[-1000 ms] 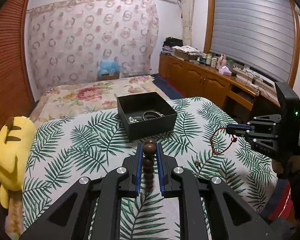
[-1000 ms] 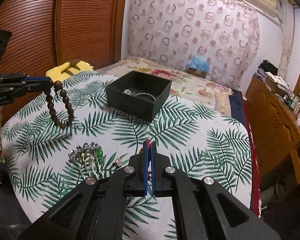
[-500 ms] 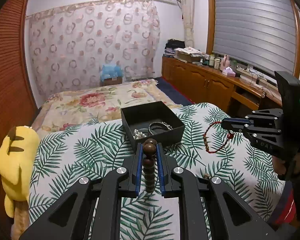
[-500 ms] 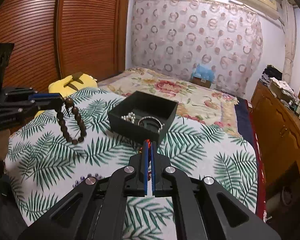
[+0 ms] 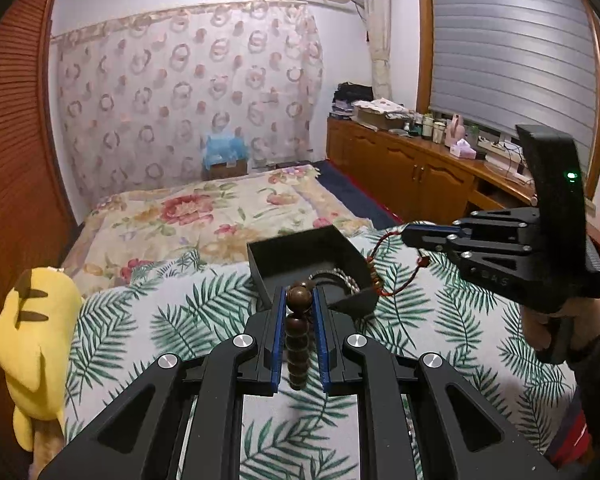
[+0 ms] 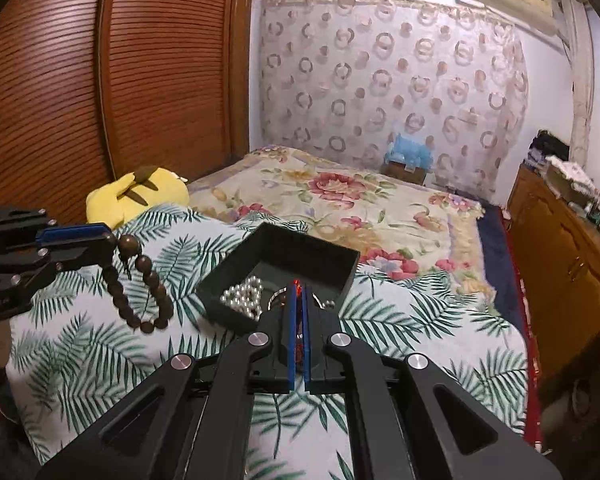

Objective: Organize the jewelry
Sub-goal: 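Lower both bracelets into the black box and open both grippers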

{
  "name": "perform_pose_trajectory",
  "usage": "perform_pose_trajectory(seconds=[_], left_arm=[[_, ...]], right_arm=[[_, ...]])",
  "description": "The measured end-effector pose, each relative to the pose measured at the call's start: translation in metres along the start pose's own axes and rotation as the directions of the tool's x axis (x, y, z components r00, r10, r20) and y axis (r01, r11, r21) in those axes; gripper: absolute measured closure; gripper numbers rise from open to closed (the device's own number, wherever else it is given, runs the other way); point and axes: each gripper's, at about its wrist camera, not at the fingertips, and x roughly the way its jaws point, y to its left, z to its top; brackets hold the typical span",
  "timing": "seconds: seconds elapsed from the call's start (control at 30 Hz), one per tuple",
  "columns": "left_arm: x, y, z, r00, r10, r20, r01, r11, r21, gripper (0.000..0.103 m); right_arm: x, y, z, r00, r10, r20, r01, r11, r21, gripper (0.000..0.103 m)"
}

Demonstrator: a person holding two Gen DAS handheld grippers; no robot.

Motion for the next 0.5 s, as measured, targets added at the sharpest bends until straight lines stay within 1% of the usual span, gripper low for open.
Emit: perform_pose_trajectory(seconds=[0.1,0.27,0.5], left_arm=[[0.002,0.001,0.009,1.000,0.007,0.016,-0.007,1.000,0.003,0.091],[0.008,0.002,0.021,0.999,0.013,0.029,-0.013,1.000,0.003,0.091],[0.024,0.006,0.030,1.000,0.025,0.013,-0.025,1.000,-0.002,0.091]], right_arm=[[0.012,-0.003,0.008,1.000,0.010,0.008,-0.010,1.000,0.014,0.100],[0.037,-0.007,0.016,1.000,0.010,-0.006,-0.009,1.000,0.026,0.100],[0.069,-0.008,0.017,0.999,0.033,-0.027,-0.032,0.999,0.036,0.100]])
